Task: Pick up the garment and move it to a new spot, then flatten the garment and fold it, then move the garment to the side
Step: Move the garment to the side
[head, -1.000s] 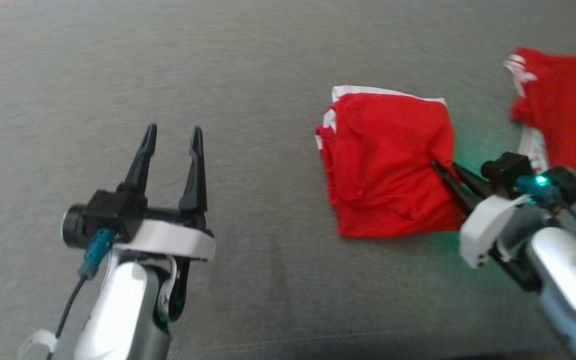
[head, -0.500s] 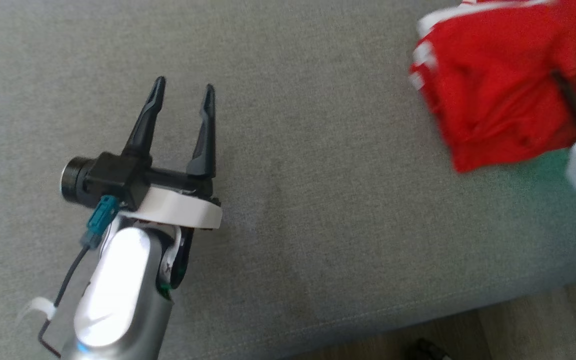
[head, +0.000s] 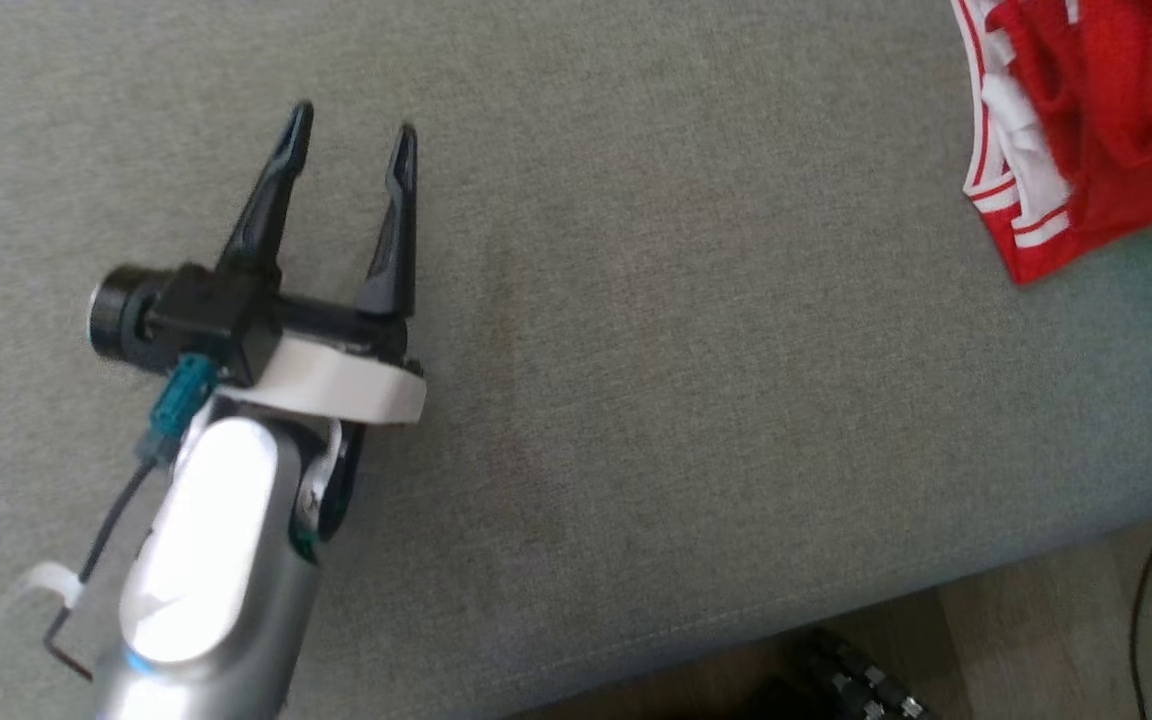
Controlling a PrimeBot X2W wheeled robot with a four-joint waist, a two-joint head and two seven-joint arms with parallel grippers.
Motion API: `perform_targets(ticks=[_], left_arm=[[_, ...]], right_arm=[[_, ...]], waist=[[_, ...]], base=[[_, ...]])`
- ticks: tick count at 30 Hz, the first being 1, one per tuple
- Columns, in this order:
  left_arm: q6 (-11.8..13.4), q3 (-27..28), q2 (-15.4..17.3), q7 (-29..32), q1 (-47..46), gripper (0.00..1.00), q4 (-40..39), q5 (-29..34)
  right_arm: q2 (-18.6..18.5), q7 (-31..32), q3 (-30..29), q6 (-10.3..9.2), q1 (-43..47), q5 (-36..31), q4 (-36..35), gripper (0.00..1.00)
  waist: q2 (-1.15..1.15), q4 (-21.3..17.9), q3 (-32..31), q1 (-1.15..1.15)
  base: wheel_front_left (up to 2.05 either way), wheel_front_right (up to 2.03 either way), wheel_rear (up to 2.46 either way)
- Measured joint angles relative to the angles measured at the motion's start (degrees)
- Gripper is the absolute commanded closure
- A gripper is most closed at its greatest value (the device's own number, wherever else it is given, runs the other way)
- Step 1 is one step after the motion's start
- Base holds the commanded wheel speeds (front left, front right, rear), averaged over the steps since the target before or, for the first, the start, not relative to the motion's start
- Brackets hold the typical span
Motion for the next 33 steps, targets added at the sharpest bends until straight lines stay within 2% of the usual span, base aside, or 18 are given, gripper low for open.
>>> perform_targets(ticks=[5, 9, 10, 11, 12, 16, 20, 23, 27, 33], left_arm=[[-0.03, -0.27, 0.02, 0.26, -2.11, 0.0, -0.46, 0.46], [-0.46, -0.38, -0.08, 0.25, -2.86, 0.0, -0.47, 0.45], [-0.47, -0.43, -0.11, 0.25, -2.9, 0.0, -0.45, 0.44], [-0.47, -0.48, -0.15, 0.25, -2.94, 0.0, -0.44, 0.44], [-0.47, -0.52, -0.15, 0.24, -2.97, 0.0, -0.43, 0.44], [-0.44, -0.45, -0.11, 0.18, -2.99, 0.0, -0.23, 0.43], [-0.43, -0.34, -0.04, -0.03, -2.96, 0.0, 0.45, -0.18], [-0.33, -0.23, -0.04, -0.09, -2.64, 0.0, 0.9, -0.57], [0.18, -0.09, -0.05, -0.15, -0.86, 0.0, 1.82, -1.19], [1.66, 0.14, -0.33, -0.16, 3.48, 0.0, 2.14, -2.23]], right_arm=[[2.31, -0.62, -1.79, 0.0, -2.14, -2.46, 2.54, 1.0], [5.37, -1.27, -5.8, 0.0, -2.44, -4.68, 5.56, 1.0], [6.16, -1.44, -6.87, 0.0, -2.45, -5.1, 6.38, 0.86], [6.88, -1.47, -7.79, 0.0, -2.45, -5.65, 7.23, 0.5], [7.8, -1.87, -9.09, 0.0, -2.45, -6.12, 7.94, 0.0], [10.45, -2.67, -12.8, 0.0, -2.42, -7.54, 9.73, 0.0], [13.07, -4.15, -19.34, 0.0, -1.85, -9.61, 10.8, 0.0], [15.47, -5.57, -24.21, 0.0, -0.12, -10.39, 9.0, 0.0], [19.96, -7.21, -28.29, 0.0, 5.78, -11.05, 2.27, 0.0], [27.98, -7.31, -31.01, 0.0, 17.56, -11.91, -13.78, 0.0]], waist=[[0.0, -0.5, 2.03, 0.0], [0.0, -0.2, 2.85, 0.0], [0.0, -0.07, 2.98, 0.0], [0.0, 0.08, 3.08, 0.0], [0.0, 0.23, 3.16, 0.0], [0.0, 0.48, 3.05, 0.0], [0.0, 0.77, 2.1, 0.0], [0.0, 0.96, 0.66, 0.0], [0.0, 1.22, -2.14, 0.0], [0.0, 2.32, -7.33, -0.01]], base=[[0.0, 0.0, 0.0], [0.0, 0.0, 0.0], [0.0, 0.0, 0.0], [0.0, 0.0, 0.0], [0.0, 0.0, 0.0], [0.0, 0.0, 0.0], [0.0, 0.0, 0.0], [0.0, 0.0, 0.0], [0.0, 0.0, 0.0], [0.0, 0.0, 0.0]])
